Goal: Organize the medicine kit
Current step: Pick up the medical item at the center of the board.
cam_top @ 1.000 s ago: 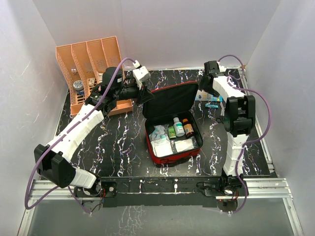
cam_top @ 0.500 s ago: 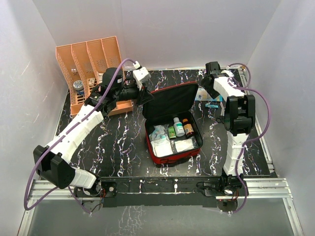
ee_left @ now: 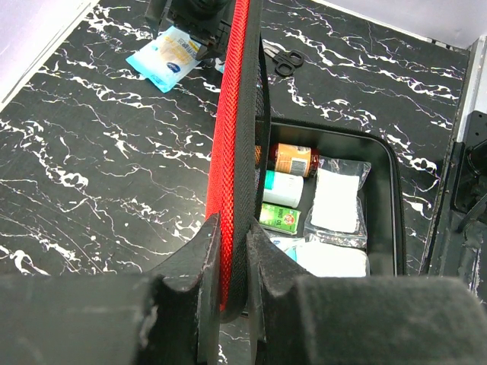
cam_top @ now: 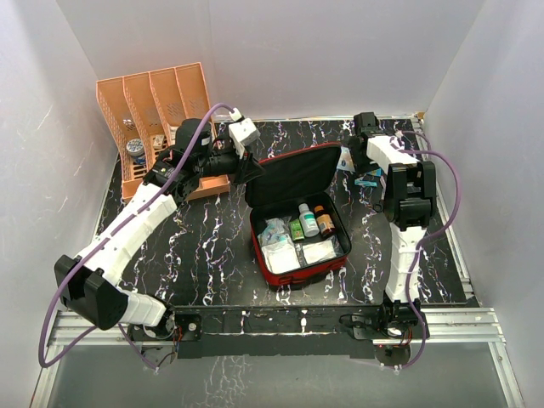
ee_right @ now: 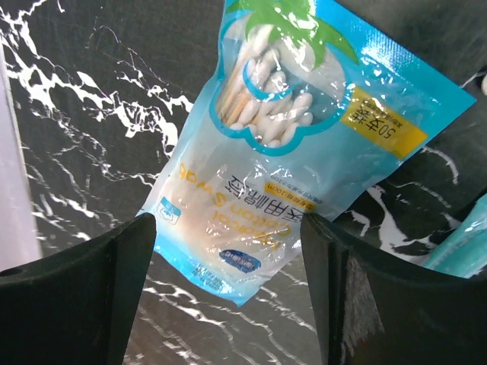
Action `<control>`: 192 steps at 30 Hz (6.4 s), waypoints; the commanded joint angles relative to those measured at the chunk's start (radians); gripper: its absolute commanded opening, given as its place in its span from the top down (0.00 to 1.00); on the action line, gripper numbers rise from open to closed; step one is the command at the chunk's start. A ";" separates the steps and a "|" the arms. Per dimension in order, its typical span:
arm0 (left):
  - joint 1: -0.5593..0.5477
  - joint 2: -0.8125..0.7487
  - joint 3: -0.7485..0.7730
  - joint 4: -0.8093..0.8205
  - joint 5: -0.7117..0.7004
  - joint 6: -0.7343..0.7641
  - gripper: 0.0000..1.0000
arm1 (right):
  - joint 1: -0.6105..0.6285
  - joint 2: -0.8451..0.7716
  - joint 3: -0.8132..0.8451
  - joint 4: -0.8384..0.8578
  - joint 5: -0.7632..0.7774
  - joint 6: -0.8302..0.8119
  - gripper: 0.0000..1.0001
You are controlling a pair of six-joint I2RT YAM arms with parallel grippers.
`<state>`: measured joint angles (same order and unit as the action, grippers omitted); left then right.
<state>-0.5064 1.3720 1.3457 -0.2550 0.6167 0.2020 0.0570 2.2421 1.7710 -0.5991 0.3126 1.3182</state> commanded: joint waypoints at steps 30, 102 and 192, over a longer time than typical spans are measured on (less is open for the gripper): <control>-0.005 -0.037 -0.009 0.013 -0.017 0.023 1.00 | -0.079 0.064 -0.019 -0.250 -0.046 0.027 0.39; -0.005 -0.042 -0.019 -0.011 -0.008 0.044 1.00 | -0.160 -0.140 -0.195 0.080 -0.213 -0.333 0.46; -0.004 -0.100 -0.089 0.061 0.010 0.067 1.00 | -0.029 -0.074 -0.206 -0.310 0.006 -0.365 0.45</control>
<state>-0.5079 1.3231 1.2747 -0.2165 0.6243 0.2771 0.0429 2.1185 1.5898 -0.7044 0.2752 1.0348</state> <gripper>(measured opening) 0.111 0.554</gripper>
